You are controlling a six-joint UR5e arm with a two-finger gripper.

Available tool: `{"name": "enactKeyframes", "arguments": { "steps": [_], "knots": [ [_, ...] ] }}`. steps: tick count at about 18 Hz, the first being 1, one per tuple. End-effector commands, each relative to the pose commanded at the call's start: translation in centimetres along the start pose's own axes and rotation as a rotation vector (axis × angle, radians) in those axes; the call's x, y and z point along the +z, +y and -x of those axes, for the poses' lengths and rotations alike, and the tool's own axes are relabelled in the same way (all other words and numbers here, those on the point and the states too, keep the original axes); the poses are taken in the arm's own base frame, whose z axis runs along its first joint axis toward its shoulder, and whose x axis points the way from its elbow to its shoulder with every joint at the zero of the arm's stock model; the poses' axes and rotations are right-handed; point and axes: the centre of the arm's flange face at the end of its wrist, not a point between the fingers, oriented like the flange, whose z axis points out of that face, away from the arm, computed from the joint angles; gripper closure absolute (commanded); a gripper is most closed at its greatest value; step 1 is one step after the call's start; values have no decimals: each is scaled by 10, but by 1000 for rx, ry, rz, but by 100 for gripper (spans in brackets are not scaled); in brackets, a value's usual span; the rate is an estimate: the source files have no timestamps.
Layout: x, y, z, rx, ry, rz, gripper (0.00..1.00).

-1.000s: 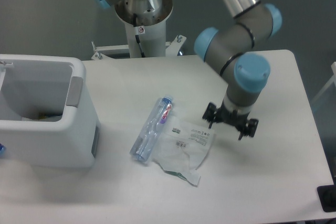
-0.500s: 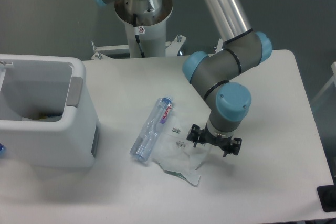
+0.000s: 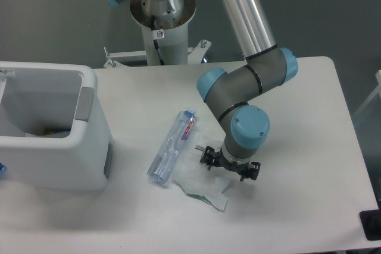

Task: Place the trash in the trash can
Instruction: 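Lower the open gripper onto the wrapper and close on it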

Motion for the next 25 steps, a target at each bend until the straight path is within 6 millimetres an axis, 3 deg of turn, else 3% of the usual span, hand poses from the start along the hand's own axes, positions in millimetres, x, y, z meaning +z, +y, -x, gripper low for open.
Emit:
{"name": "enactKeyframes", "arguments": {
  "steps": [3,4,5,8,11,17,25],
  "knots": [
    [3,-1,-1,0,-2,9,1],
    [2,-1,-1,0,-3,8,11],
    [2,-2,-4,4,-3,8,34],
    [-1,-2,-4,5,-6,5,84],
    [-6,-2,-5,-6,-10,0,100],
    [-25,-3,-3,-54,-23,-32,100],
    [-76,-10,23,-93,-88,-109,100]
  ]
}}
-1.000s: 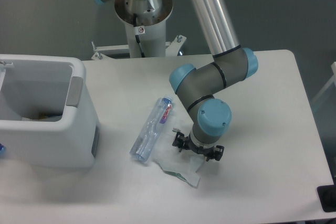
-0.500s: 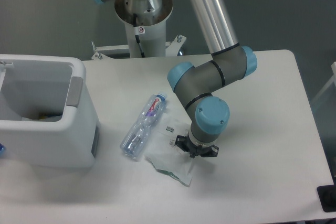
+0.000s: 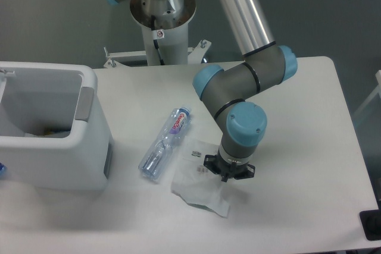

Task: Place the trash in the trash can
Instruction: 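Lower the open gripper onto the wrapper and close on it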

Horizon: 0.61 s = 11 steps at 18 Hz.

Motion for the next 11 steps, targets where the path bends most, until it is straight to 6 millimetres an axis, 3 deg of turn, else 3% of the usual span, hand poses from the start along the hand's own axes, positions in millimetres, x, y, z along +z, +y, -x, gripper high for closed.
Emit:
{"name": "enactKeyframes", "arguments": {
  "steps": [4,11],
  "knots": [
    [-31,3,14,-24,6,-70,100],
    [-78,1,11,-56,22,-177,100]
  ]
}}
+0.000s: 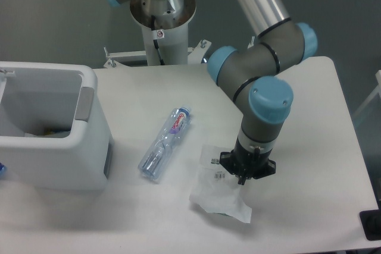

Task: Place the trash in the trash can
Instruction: 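Lower the open gripper onto the wrapper and close on it, then lift the wrapper and carry it over the white trash bin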

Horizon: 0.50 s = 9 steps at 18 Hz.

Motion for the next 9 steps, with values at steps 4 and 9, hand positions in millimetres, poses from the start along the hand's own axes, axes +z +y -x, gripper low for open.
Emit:
{"name": "enactKeyframes", "arguments": {
  "steps": [4,9],
  "knots": [
    [-39,-14,-6,-39,7,-89,100],
    [-98,-28,-26,-71,25,-209,100]
  ]
}}
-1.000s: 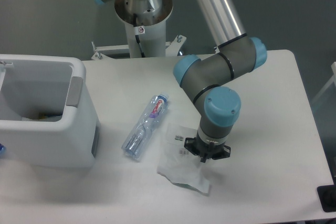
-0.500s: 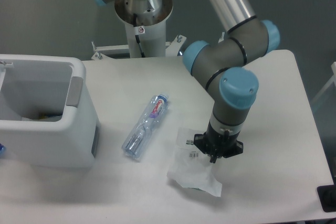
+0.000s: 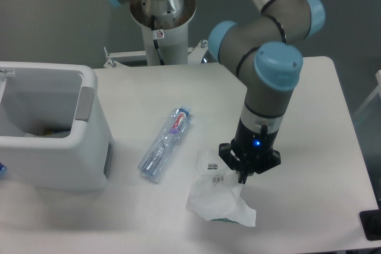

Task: Place the trash in the trash can
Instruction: 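Lift the wrapper and carry it over the white trash bin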

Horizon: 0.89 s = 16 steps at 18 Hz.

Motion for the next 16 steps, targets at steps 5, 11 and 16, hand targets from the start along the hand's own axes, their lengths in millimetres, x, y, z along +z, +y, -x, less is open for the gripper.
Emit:
{"name": "enactKeyframes", "arguments": {
  "steps": [5,11,16],
  "knots": [
    [-60,-26,-30,-38,41,-134,100],
    [-118,-43,-80,11,106,-251,100],
    [-144,-48,-139,53,134,-278,100]
  ]
}}
